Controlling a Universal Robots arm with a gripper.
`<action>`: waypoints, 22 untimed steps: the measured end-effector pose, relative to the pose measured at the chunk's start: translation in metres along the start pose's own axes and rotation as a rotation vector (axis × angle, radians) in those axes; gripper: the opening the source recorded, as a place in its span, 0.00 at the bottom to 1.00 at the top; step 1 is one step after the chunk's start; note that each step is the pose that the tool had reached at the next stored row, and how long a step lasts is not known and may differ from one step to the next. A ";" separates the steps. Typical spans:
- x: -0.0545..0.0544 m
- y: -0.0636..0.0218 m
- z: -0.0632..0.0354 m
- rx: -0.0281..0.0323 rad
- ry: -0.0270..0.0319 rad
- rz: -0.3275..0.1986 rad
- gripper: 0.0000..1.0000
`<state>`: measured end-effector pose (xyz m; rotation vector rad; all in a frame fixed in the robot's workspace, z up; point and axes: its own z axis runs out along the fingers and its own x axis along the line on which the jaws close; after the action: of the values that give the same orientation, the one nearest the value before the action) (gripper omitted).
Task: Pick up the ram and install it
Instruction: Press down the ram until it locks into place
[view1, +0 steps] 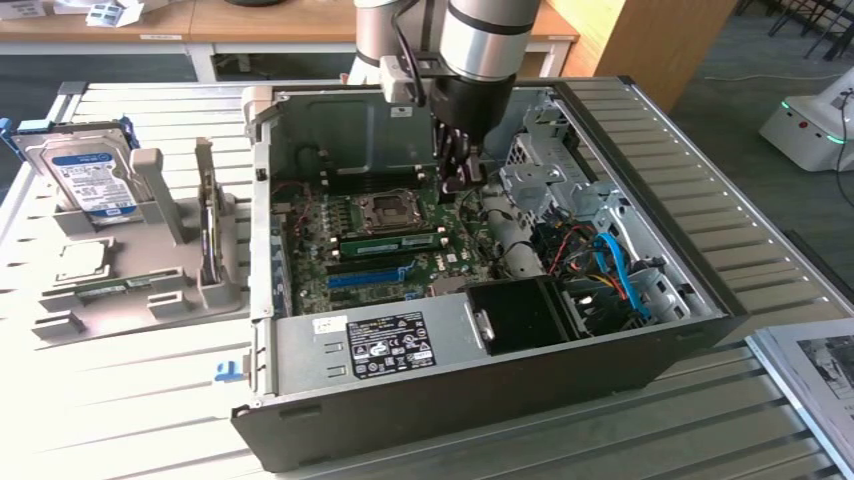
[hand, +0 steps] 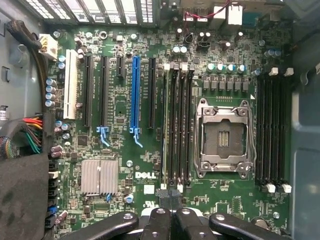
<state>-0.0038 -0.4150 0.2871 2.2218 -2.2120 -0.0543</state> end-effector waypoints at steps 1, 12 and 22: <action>0.000 0.0000 0.0008 -0.0001 0.0000 0.000 0.10; 0.000 -0.0003 0.0117 0.0000 0.0000 0.000 0.10; 0.000 -0.0006 0.0201 0.0000 0.0000 0.000 0.10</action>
<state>-0.0038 -0.4150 0.2670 2.2218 -2.2120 -0.0543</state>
